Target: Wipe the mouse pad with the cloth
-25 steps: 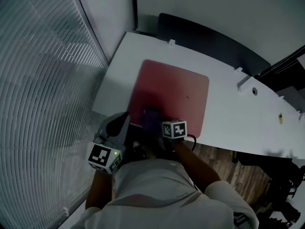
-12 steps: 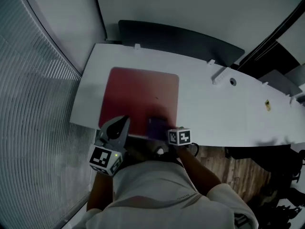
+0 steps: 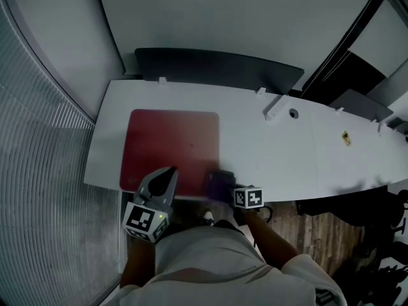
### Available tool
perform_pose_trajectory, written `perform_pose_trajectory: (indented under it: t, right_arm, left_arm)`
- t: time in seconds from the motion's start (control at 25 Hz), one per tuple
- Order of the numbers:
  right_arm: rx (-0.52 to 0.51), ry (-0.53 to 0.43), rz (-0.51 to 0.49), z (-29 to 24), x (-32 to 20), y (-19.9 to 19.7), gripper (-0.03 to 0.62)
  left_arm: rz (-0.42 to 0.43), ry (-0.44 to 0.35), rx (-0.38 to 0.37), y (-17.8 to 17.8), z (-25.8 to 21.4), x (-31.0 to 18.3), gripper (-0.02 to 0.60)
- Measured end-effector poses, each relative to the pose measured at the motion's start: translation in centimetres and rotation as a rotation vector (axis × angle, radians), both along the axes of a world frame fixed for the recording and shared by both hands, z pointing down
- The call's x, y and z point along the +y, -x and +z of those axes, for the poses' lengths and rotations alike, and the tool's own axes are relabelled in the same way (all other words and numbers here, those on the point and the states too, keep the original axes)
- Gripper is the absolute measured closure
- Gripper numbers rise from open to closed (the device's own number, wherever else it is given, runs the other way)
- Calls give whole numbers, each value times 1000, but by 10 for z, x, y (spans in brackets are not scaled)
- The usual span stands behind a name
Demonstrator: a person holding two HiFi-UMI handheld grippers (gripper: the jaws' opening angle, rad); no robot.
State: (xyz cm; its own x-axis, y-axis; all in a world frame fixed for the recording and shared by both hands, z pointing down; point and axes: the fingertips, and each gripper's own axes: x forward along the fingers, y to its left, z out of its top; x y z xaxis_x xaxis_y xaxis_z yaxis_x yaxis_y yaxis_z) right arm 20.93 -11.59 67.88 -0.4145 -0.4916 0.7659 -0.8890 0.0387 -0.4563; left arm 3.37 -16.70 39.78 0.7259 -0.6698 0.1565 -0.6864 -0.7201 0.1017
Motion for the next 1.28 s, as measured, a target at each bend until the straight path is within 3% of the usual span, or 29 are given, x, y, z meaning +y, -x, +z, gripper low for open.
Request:
perform_pose_trajectory:
  t: [0.16,0.28,0.52,0.92,1.08,1.28]
  right_arm:
    - [42,-59,27,-9,0,-18,540]
    - [6,-102,64,-33,1,-16,540]
    - [-45,-314,140,-115,-31,-3,540]
    - [86,-782,76,-277,-84,50,542]
    - [106,-889,26,-321,-86,73,542]
    - [110,-937,-3,-341,-85,94,541]
  left_arm:
    - [20,-10,-7,-1,-3,-1,578]
    - [24,-27,-13,8,-11,-3,578]
    - [24,-56,-16,35,-28,-16,578]
    - [13,-107,-20,84,-57,-32,578]
    - [-10,-128,-5,100,-71,-35,578]
    - [-13,-157,-5,117,-81,-32,578]
